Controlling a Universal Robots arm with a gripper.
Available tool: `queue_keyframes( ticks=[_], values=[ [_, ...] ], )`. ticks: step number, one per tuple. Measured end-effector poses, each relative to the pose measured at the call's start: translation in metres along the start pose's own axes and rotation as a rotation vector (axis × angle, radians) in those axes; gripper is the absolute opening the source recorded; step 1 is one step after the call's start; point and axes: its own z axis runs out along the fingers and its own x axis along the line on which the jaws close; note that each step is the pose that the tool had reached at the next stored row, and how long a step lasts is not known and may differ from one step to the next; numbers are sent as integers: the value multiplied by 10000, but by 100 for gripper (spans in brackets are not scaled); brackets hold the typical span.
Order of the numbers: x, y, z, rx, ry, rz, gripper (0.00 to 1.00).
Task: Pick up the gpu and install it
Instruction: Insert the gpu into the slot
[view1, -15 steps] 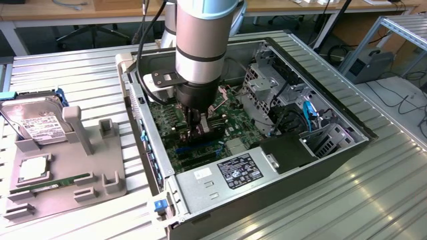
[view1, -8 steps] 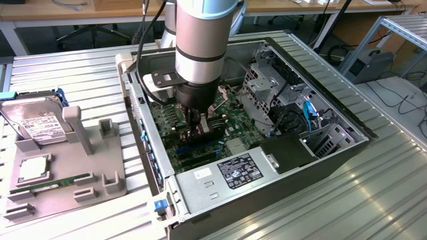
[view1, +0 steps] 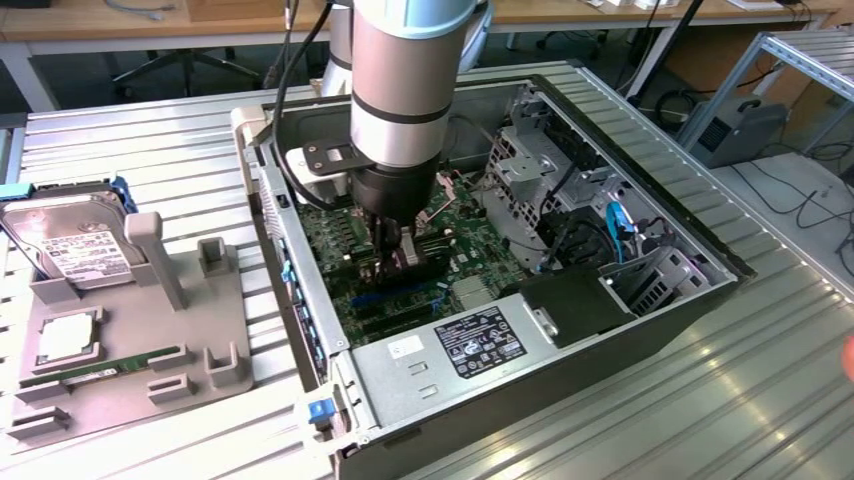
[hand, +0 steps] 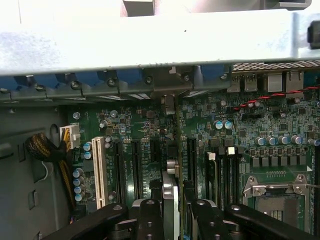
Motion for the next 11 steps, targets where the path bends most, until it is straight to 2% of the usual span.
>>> queue_keyframes(
  ticks=[11],
  values=[
    [-1, 0, 0, 4, 3, -304, 27]
  ],
)
